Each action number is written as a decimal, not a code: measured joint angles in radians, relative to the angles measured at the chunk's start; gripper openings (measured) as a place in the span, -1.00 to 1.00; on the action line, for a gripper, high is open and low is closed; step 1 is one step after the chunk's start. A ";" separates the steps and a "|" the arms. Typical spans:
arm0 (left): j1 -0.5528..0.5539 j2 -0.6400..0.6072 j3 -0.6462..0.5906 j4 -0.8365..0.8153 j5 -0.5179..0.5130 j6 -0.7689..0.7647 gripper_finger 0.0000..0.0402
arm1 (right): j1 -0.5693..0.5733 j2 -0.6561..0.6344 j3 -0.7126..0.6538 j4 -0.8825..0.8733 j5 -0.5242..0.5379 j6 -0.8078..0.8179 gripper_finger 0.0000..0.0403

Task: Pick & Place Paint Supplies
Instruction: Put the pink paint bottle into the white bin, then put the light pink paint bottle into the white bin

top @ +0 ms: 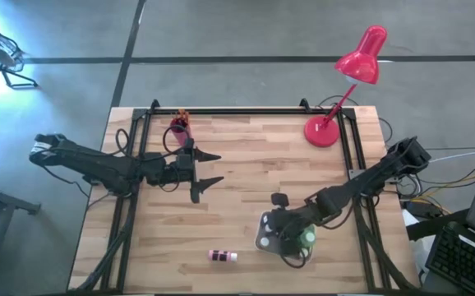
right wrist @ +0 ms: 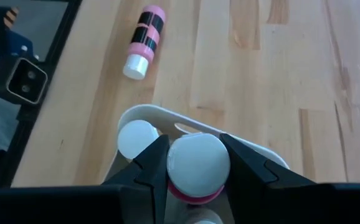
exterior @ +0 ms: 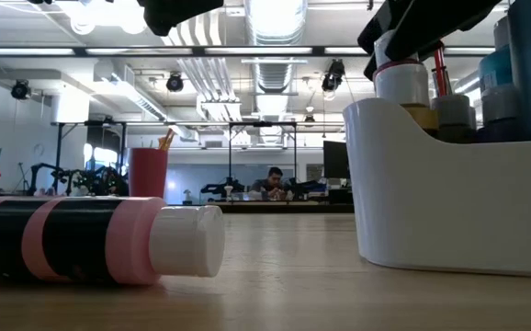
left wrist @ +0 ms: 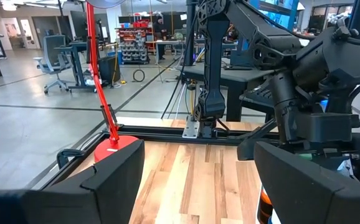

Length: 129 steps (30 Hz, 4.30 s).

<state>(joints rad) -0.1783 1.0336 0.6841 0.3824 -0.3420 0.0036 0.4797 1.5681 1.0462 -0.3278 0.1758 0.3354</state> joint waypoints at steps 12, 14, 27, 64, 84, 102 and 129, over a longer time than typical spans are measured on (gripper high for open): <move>0.000 0.000 0.000 -0.001 0.000 -0.004 0.53 | -0.003 0.000 0.080 -0.146 -0.007 0.001 -0.45; 0.000 0.000 0.000 -0.001 0.000 -0.004 0.53 | -0.003 0.000 0.094 -0.149 -0.015 0.001 -0.45; 0.000 0.000 0.000 -0.001 0.000 -0.007 0.53 | -0.002 -0.002 0.144 -0.134 -0.046 0.031 -0.45; 0.000 0.000 0.000 -0.003 0.000 -0.005 0.53 | -0.002 0.017 0.044 -0.047 0.099 0.181 -0.45; 0.000 0.000 0.000 -0.017 0.000 -0.003 0.53 | 0.012 0.083 0.042 -0.034 0.134 0.243 -0.45; 0.000 0.000 0.000 -0.017 0.000 -0.004 0.53 | 0.011 0.085 0.042 -0.033 0.133 0.239 -0.03; -0.013 0.014 -0.001 -0.388 0.224 -0.150 0.46 | 0.003 0.026 0.447 -0.410 0.142 -0.072 -0.36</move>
<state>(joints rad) -0.1913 1.0473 0.6827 -0.0051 -0.1177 -0.1463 0.4824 1.5944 1.4936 -0.7381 0.3182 0.2634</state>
